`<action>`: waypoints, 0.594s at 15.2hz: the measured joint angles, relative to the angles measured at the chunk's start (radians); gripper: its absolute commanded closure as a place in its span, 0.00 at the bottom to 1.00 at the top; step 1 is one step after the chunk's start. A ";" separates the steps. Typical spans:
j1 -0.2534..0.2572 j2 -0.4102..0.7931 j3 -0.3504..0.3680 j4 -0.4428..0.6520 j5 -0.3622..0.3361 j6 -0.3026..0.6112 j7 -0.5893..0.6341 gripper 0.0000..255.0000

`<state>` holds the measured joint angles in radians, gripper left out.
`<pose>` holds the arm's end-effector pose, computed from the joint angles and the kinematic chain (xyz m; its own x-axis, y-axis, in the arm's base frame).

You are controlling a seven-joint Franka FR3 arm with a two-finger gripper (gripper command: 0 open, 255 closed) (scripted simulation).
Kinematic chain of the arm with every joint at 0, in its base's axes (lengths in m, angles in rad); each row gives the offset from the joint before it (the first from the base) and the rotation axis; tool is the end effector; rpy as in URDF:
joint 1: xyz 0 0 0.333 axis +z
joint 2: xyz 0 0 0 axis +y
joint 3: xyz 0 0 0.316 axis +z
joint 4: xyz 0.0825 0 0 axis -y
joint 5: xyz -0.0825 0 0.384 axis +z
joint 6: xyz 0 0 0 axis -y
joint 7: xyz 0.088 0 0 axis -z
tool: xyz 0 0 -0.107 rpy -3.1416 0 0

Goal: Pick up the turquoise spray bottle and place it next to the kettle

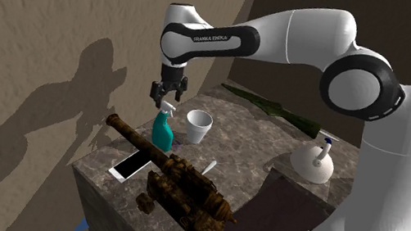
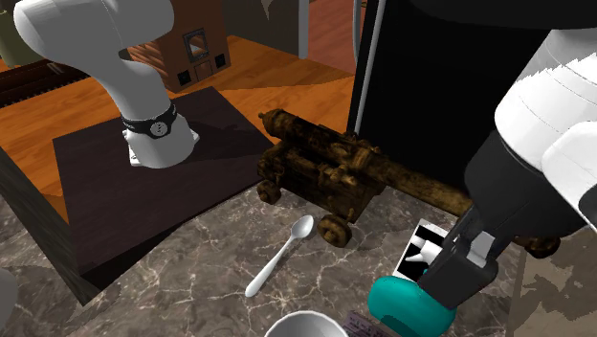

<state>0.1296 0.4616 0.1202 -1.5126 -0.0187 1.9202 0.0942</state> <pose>0.6641 0.1559 0.3945 0.9870 0.1514 -0.0539 0.1499 -0.9882 -0.0313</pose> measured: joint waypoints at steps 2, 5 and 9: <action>0.000 0.010 -0.001 -0.016 -0.001 0.025 0.000 0.00; 0.002 0.023 -0.001 -0.031 -0.003 0.054 0.003 0.00; 0.002 0.025 -0.001 -0.038 -0.003 0.064 0.002 0.00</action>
<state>0.1317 0.4866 0.1190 -1.5506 -0.0220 1.9839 0.0964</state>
